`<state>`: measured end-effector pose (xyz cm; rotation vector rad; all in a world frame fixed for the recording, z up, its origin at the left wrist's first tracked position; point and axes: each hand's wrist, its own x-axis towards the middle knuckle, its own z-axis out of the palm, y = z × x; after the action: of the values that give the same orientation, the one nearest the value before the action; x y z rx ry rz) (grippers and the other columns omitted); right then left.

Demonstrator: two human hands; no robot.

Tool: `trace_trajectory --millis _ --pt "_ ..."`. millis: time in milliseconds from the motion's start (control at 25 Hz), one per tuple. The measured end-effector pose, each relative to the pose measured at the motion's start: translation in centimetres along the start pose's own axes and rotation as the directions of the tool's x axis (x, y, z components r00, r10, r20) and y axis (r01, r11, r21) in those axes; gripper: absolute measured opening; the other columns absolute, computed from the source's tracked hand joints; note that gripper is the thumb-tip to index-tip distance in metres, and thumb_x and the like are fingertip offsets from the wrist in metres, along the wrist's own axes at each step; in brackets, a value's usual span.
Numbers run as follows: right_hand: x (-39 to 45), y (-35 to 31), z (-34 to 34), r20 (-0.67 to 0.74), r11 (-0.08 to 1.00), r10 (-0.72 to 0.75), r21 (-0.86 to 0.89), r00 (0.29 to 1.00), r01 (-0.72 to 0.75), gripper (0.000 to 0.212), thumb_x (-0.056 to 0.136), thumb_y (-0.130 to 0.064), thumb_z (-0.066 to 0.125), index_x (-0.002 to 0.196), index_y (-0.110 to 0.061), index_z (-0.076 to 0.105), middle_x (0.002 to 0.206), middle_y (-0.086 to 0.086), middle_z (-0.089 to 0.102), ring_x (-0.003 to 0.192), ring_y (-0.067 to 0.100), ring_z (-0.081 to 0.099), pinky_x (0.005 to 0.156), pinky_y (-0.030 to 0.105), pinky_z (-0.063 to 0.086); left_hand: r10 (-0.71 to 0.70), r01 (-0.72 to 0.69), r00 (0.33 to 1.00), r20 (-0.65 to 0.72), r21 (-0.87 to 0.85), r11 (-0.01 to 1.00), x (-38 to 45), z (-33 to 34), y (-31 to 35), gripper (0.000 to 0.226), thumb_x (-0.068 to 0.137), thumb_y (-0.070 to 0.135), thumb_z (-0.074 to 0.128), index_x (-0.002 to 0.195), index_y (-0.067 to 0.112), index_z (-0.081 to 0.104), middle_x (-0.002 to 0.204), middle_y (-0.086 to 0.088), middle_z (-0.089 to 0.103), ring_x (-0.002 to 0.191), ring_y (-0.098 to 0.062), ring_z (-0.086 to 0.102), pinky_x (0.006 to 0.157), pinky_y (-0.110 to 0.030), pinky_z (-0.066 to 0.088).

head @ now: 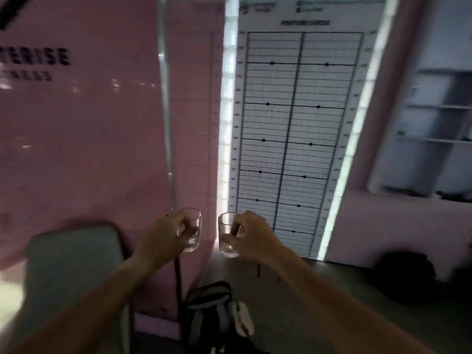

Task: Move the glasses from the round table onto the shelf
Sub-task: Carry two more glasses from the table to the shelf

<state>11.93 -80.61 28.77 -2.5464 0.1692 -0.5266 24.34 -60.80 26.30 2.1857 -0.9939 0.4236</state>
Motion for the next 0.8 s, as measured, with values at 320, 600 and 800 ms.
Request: trace_trajectory --millis 320,600,800 --pt "-7.5 17.3 -14.7 -0.323 0.939 0.271 -0.119 0.907 -0.323 0.037 0.075 -0.048 0.076 0.064 -0.029 0.047 0.079 -0.013 0.049 0.068 0.003 0.05 0.056 0.018 0.034 0.391 -0.353 0.903 0.176 -0.213 0.911 10.7 18.0 19.0 0.022 0.09 0.049 0.061 0.08 0.031 0.053 0.075 0.012 0.061 0.068 -0.007 0.055 0.061 -0.031 0.042" --pt "-10.1 28.3 -24.3 -0.458 0.837 0.404 -0.163 0.792 -0.522 0.034 0.076 -0.045 0.077 0.064 -0.027 0.051 0.082 -0.006 0.056 0.068 0.011 0.056 0.064 0.027 0.049 0.569 -0.471 0.796 0.204 -0.382 0.795 18.0 30.0 30.7 0.027 0.091 0.051 0.059 0.089 0.025 0.059 0.083 0.008 0.065 0.08 -0.012 0.063 0.069 -0.034 0.054" --pt "-7.9 36.4 -30.6 -0.497 0.756 0.482 -0.181 0.721 -0.629 0.034 0.075 -0.044 0.077 0.061 -0.026 0.051 0.078 -0.006 0.056 0.067 0.013 0.057 0.064 0.028 0.046 0.611 -0.474 0.761 0.218 -0.456 0.753 25.4 37.4 37.6 0.02 0.088 0.045 0.065 0.089 0.026 0.06 0.091 0.005 0.069 0.089 -0.016 0.066 0.076 -0.038 0.055"
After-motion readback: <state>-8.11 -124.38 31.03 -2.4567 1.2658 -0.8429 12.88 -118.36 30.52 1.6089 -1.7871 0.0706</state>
